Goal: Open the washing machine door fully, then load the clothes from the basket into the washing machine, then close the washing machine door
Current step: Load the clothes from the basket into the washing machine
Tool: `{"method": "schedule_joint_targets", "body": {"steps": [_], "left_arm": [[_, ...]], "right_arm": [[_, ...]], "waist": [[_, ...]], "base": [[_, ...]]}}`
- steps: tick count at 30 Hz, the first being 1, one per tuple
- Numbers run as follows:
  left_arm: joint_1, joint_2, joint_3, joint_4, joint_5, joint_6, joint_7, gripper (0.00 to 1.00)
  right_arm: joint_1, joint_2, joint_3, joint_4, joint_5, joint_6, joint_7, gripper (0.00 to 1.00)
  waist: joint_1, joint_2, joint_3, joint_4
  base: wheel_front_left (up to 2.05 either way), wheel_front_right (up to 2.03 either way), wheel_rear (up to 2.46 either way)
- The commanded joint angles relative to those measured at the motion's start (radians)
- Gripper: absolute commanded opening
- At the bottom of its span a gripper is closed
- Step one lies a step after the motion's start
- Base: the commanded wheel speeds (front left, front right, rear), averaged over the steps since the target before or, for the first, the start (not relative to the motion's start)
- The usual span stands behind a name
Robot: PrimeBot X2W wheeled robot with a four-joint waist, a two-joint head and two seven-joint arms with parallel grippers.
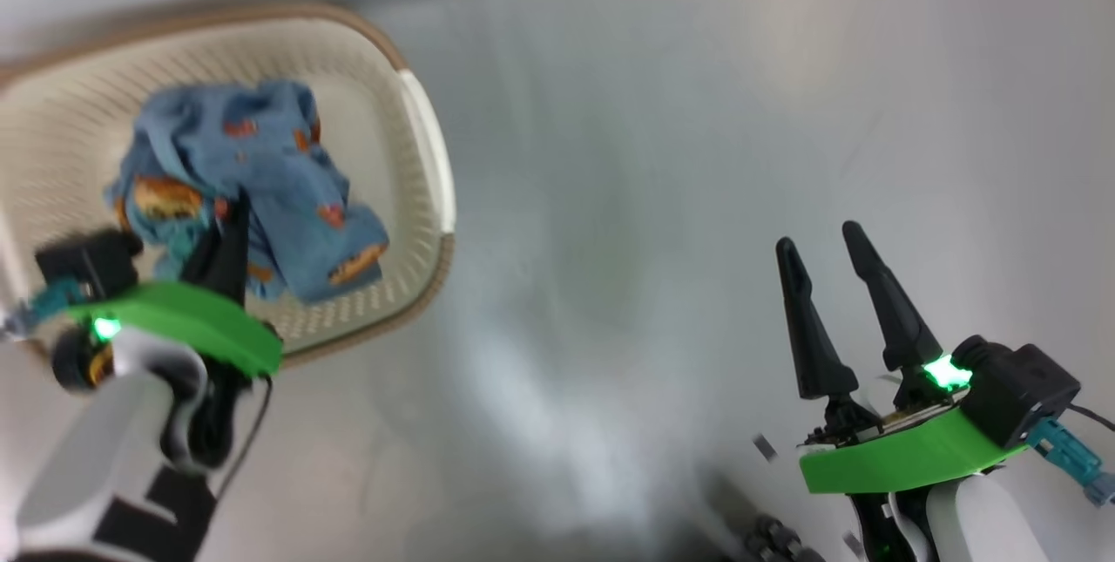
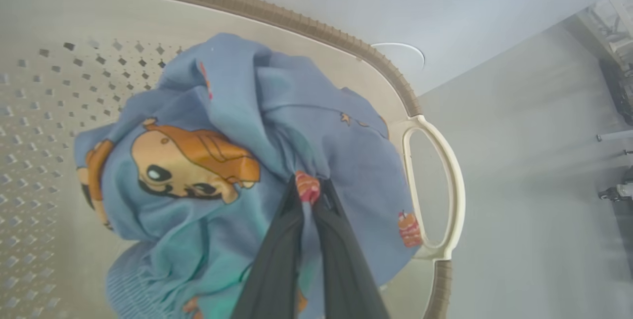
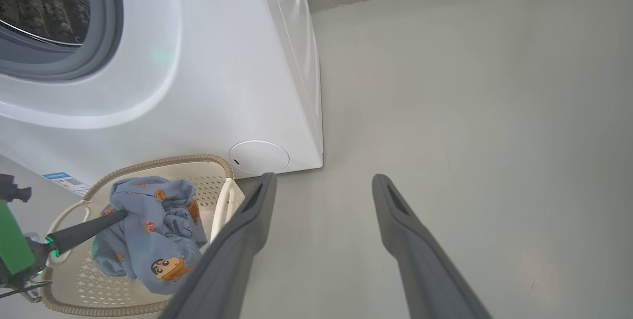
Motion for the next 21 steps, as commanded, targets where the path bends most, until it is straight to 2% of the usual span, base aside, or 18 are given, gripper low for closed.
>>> {"method": "schedule_joint_targets", "body": {"steps": [1,12,21], "left_arm": [[0.066,0.011,0.051,-0.037,0.012,-0.002,-0.006,0.00],[0.273,-0.089,0.143,-0.127,0.134,0.014,-0.007,0.00],[0.449,-0.159,0.183,-0.194,0.222,0.054,-0.007,0.00]], "right_arm": [[0.049,-0.012,0.013,-0.008,-0.011,0.006,-0.005,1.00],[0.116,-0.012,-0.004,0.044,-0.045,0.006,-0.005,1.00],[0.190,-0.012,-0.003,0.082,-0.061,0.006,-0.005,1.00]], "waist": [[0.0000,0.0000,-0.162,0.097],[0.0000,0.0000,-0.382,0.177],[0.0000,0.0000,-0.564,0.244]], "base": [[0.00,0.00,0.00],[0.00,0.00,0.00],[0.00,0.00,0.00]]}}
